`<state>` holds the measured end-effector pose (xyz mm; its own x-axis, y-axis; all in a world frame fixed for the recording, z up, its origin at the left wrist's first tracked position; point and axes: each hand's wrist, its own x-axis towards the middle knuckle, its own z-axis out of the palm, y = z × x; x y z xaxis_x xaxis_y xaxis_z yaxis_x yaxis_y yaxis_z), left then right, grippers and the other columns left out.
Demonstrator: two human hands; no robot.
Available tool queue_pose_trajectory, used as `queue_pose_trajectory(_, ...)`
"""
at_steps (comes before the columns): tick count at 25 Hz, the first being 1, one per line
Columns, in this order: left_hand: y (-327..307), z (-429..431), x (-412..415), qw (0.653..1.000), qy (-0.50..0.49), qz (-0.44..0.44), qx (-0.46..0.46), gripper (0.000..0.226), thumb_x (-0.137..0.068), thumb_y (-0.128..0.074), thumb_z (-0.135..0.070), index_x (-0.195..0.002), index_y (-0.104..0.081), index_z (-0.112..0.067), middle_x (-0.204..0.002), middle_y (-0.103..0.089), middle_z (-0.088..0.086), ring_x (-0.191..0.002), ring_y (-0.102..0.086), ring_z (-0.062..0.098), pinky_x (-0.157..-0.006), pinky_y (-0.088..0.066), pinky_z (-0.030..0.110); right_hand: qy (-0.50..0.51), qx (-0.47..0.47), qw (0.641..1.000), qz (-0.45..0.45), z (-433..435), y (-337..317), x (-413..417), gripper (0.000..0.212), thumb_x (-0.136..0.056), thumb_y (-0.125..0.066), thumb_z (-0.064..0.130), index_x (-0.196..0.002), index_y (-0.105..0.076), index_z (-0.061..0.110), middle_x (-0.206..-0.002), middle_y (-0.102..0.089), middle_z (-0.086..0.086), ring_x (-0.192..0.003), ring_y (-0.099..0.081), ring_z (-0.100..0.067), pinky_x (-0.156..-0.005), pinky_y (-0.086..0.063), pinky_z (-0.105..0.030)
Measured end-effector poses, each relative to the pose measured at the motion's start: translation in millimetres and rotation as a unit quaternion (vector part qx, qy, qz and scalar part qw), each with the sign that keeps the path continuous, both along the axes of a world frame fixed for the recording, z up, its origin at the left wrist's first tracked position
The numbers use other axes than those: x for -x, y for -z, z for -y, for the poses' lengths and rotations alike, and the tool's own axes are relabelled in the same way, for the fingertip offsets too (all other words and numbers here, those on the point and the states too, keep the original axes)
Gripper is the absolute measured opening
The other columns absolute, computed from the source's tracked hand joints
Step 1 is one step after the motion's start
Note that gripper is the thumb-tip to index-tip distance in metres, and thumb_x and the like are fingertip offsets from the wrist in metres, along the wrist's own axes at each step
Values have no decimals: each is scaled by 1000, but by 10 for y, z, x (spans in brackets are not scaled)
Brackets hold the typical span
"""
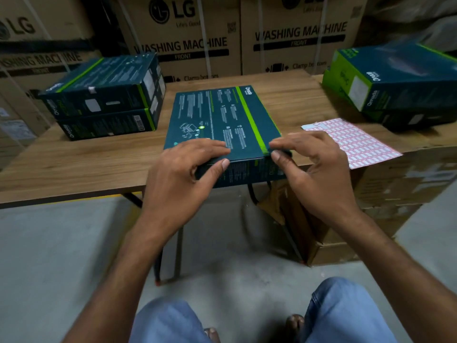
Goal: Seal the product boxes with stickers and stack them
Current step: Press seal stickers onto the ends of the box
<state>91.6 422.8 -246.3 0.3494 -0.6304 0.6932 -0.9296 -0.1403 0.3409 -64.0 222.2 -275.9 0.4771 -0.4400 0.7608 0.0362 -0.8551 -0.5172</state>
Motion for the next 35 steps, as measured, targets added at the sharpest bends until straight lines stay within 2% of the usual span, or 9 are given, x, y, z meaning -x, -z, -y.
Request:
queue_pose_trajectory(3, 25, 354, 287, 999, -3, 46, 26, 14, -99, -74, -28, -110, -81, -23, -117, -77, -11, -120, -68, 9, -99, -53, 43, 29, 3, 1000, -8, 142, -3, 199, 14, -91, -78, 16, -103, -82, 21, -102, -74, 15, -102, -64, -13, -91, -53, -40)
queue_pose_trajectory(5, 31, 575, 403, 998, 0, 43, 41, 14, -99, -73, -29, -108, -81, -22, -115, -78, -10, -120, -68, 12, -99, -53, 44, 50, -5, 998, -24, 317, -14, 327, 14, -91, -78, 17, -103, -81, 23, -101, -73, 17, -103, -64, -15, -92, -52, -37)
queue_pose_trajectory(8, 32, 880, 568, 997, 24, 19, 64, 15, -100, -71, -27, -107, -80, -19, -112, -78, -7, -118, -69, 13, -99, -54, 42, 92, -54, 993, -47, 631, -30, 512, 13, -90, -79, 20, -100, -81, 28, -98, -72, 18, -103, -60, -4, -93, -47, -25)
queue_pose_trajectory(13, -66, 1408, 761, 998, 26, -8, 58, 15, -97, -70, -27, -106, -80, -20, -110, -79, -8, -118, -69, 14, -99, -55, 40, 110, -116, 979, -129, 1212, -147, 584, 13, -94, -75, 27, -105, -81, 31, -99, -74, 18, -91, -65, 4, -82, -52, -30)
queue_pose_trajectory(18, -195, 1781, 704, 997, -27, 26, -65, 17, -96, -69, -29, -108, -80, -23, -115, -78, -4, -126, -65, 24, -98, -55, 41, 90, -90, 959, -254, 1823, -241, 191, 17, -97, -68, 39, -112, -75, 39, -103, -75, 17, -96, -68, -4, -87, -59, -41)
queue_pose_trajectory(22, -138, 2177, 852, 979, -34, 11, -201, 17, -98, -60, -27, -108, -73, -23, -116, -73, 0, -118, -66, 27, -89, -55, 43, 55, -34, 949, -308, 2198, -257, -166, 20, -102, -64, 23, -117, -77, 27, -115, -75, 7, -102, -68, -13, -90, -55, -34)
queue_pose_trajectory(25, -48, 2391, 880, 969, -62, -30, -235, 12, -101, -60, -27, -106, -70, -22, -113, -69, 1, -110, -64, 26, -84, -48, 39, 39, 8, 939, -342, 2372, -221, -322, 20, -103, -64, 27, -118, -77, 25, -117, -75, 3, -103, -68, -18, -85, -53, -32)
queue_pose_trajectory(29, 1, 2541, 803, 957, -83, -59, -273, 25, -105, -55, -42, -104, -68, -20, -113, -67, 4, -108, -61, 25, -78, -36, 36, 10, 22, 929, -369, 2503, -156, -412, 16, -99, -70, 29, -113, -78, 30, -111, -73, 4, -97, -67, -18, -84, -55, -36)
queue_pose_trajectory(35, 81, 2636, 727, 946, -52, -13, -319, 28, -104, -54, -46, -113, -67, -22, -122, -66, -2, -123, -53, 23, -98, -37, 37, 3, 32, 935, -354, 2543, -112, -439, 8, -95, -75, 27, -101, -79, 30, -105, -72, 5, -91, -67, -17, -82, -56, -42)
